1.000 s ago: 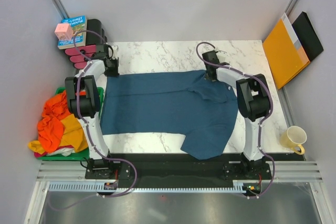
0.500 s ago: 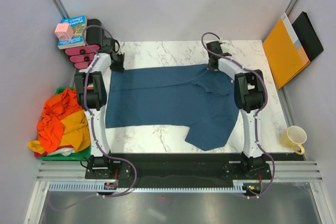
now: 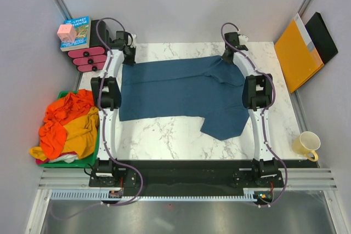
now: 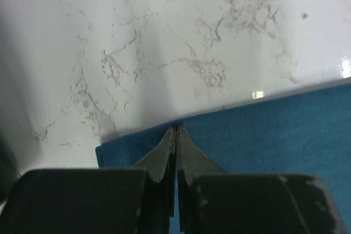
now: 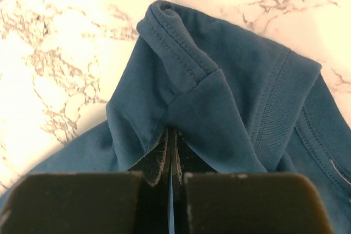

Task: Fold and stack the t-shirts
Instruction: Fold the flattened tshirt in 1/3 of the way

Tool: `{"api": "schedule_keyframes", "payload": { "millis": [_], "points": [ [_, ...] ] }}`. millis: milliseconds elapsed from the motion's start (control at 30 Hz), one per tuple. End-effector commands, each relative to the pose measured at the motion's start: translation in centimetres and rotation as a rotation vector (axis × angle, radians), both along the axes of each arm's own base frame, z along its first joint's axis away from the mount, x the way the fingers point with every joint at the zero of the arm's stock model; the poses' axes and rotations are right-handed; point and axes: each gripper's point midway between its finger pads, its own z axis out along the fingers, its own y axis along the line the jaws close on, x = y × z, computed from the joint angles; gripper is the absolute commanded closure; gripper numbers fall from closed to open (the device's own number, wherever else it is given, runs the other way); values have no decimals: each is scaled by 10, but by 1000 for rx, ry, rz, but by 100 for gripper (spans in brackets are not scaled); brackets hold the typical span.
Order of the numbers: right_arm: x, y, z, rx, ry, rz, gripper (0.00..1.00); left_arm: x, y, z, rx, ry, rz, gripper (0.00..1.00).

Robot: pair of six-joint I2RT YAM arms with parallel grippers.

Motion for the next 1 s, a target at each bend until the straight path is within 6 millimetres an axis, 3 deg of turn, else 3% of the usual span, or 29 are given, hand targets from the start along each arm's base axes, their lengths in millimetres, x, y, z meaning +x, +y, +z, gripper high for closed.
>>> {"api": "schedule_keyframes", "payload": {
  "millis": [0, 133, 267, 300, 333, 400, 433, 467, 500, 533, 567, 633, 667, 733, 800, 833, 867, 900, 933, 967],
  "points": [
    [-17, -31, -34, 20, 104, -78, 99, 7, 0, -2, 60, -13, -19, 94],
    [-29, -51, -49, 29, 135, -121, 100, 9, -1, 1, 61, -22, -19, 91],
    [-26, -49, -55, 66, 123, -96, 96, 9, -1, 6, 63, -30, -21, 83],
    [-17, -41, -47, 99, 86, -62, 93, 10, -3, 9, 55, -36, -27, 81],
    [-13, -38, -41, 105, 65, -36, 89, 11, -5, 27, 42, -65, -30, 77],
    [-5, -28, -8, 113, -4, -4, 63, 10, -14, 45, -2, -90, -53, 69],
    [1, -25, 9, 111, -56, 9, 54, 10, -16, 75, -23, -137, -45, 61],
    [-1, -21, 36, 108, -97, 30, 40, 4, -22, 81, -48, -136, -64, 59],
    [1, -10, 54, 106, -138, 58, 37, 4, -24, 94, -59, -165, -71, 57],
    [-1, -6, 66, 94, -154, 67, 33, 1, -25, 126, -68, -217, -67, 52],
    [-9, 4, 89, 78, -176, 101, 28, -5, -25, 125, -78, -203, -68, 50],
    [-21, 13, 107, 59, -185, 126, 27, -14, -27, 140, -86, -218, -76, 50],
    [-39, 25, 120, 52, -184, 149, 27, -26, -28, 147, -89, -210, -81, 50],
    [-70, 30, 129, 30, -165, 156, 30, -50, -27, 153, -101, -183, -73, 53],
    [-96, 49, 128, 4, -136, 200, 32, -71, -26, 157, -126, -164, -73, 55],
    [-118, 50, 127, -12, -116, 210, 35, -90, -25, 138, -154, -103, -78, 56],
    [-132, 57, 125, -36, -106, 217, 37, -104, -24, 161, -163, -137, -79, 56],
    [-142, 59, 125, -33, -106, 219, 39, -114, -24, 159, -176, -124, -77, 57],
    [-162, 56, 115, -26, -81, 220, 45, -131, -11, 143, -192, -86, -56, 57],
    [-168, 59, 113, -6, -87, 222, 48, -143, -9, 157, -191, -120, -57, 58]
  ]
}}
